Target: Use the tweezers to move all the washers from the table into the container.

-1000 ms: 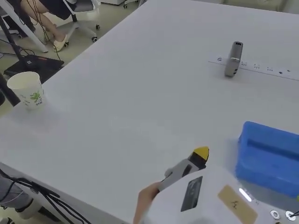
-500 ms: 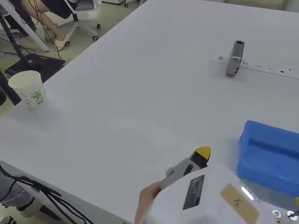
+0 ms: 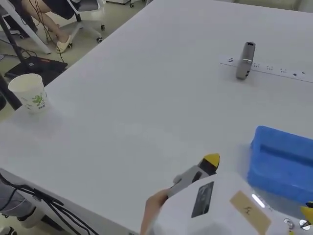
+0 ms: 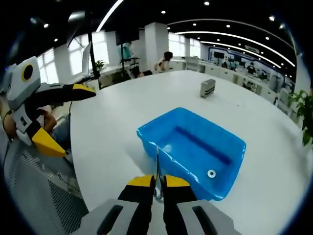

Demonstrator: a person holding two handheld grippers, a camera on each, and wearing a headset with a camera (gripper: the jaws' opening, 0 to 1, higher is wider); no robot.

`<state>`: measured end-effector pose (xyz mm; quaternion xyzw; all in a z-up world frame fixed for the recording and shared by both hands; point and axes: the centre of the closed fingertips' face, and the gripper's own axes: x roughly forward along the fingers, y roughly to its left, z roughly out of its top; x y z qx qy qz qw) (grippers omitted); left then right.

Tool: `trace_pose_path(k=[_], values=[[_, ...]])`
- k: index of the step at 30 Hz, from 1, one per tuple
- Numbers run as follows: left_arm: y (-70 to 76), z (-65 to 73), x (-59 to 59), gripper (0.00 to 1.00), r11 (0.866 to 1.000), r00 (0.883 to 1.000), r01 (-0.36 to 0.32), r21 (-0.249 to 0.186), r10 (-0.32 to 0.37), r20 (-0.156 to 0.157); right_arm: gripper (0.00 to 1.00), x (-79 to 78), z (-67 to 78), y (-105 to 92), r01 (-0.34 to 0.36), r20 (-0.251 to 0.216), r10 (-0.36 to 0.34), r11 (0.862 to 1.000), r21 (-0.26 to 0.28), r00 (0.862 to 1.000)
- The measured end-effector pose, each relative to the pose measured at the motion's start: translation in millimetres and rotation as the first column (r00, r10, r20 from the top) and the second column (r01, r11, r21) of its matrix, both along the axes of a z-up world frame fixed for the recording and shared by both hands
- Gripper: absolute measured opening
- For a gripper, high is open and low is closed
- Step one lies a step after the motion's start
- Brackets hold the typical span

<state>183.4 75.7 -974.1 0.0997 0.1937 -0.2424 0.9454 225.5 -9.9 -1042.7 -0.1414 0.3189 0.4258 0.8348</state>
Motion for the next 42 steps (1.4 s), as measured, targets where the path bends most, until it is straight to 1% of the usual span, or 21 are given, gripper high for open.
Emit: trace_pose_path(k=[1,3,7,9,12,17,21,25,33,37,39,42], values=[[0.1,-0.2,-0.1,0.76,1.0,1.0,0.0,0.002,0.0,0.0,0.03,1.3,-0.5,-2.1,0.003,0.003,-0.003,1.0,-0.008,1.0],[0.0,-0.3,-0.1,0.76,1.0,1.0,0.0,0.002,0.0,-0.001,0.03,1.6,-1.0,-2.3,0.004,-0.001,-0.004,1.0,-0.002,1.0],[0.0,-0.6,-0.1,0.75,1.0,1.0,0.001,0.004,-0.001,-0.001,0.03,1.5,-1.1,-1.7,-0.007,0.007,0.007,1.0,-0.012,1.0],[0.0,-0.3,-0.1,0.75,1.0,1.0,0.001,0.003,-0.001,0.0,0.03,1.3,-0.8,-2.8,0.003,0.001,-0.003,1.0,-0.008,1.0],[-0.2,-1.1,0.5,0.75,1.0,1.0,-0.001,0.001,0.001,-0.001,0.03,2.4,6.6,-3.8,0.026,-0.008,-0.026,0.999,0.039,1.0],[-0.6,-0.9,0.4,0.75,1.0,1.0,0.002,0.003,-0.002,0.001,0.03,8.7,19.0,-8.7,0.045,0.004,-0.046,0.997,0.058,0.999],[-0.6,-0.9,0.2,0.75,1.0,1.0,0.002,0.002,-0.002,-0.001,0.03,13.0,31.9,-9.5,0.064,0.008,-0.065,0.993,0.097,0.998],[-1.1,-1.3,0.2,0.75,1.0,1.0,0.004,0.002,-0.004,-0.002,0.03,15.1,42.3,-9.2,0.074,0.008,-0.075,0.99,0.123,0.997],[-0.5,-1.6,0.5,0.75,1.0,1.0,0.001,0.002,-0.001,-0.004,0.03,17.4,52.3,-10.3,0.085,0.013,-0.087,0.987,0.134,0.996],[-0.1,-1.4,0.3,0.75,1.0,1.0,0.001,0.002,-0.001,-0.004,0.03,20.0,59.4,-9.4,0.092,0.016,-0.095,0.985,0.149,0.995],[0.2,-1.2,0.3,0.75,1.0,1.0,0.0,0.003,0.0,-0.003,0.03,22.4,62.2,-7.8,0.104,-0.001,-0.106,0.979,0.172,0.994],[0.0,-1.0,0.2,0.75,1.0,1.0,0.001,0.002,-0.001,-0.003,0.03,26.5,64.9,-6.7,0.109,0.003,-0.111,0.978,0.18,0.994]])
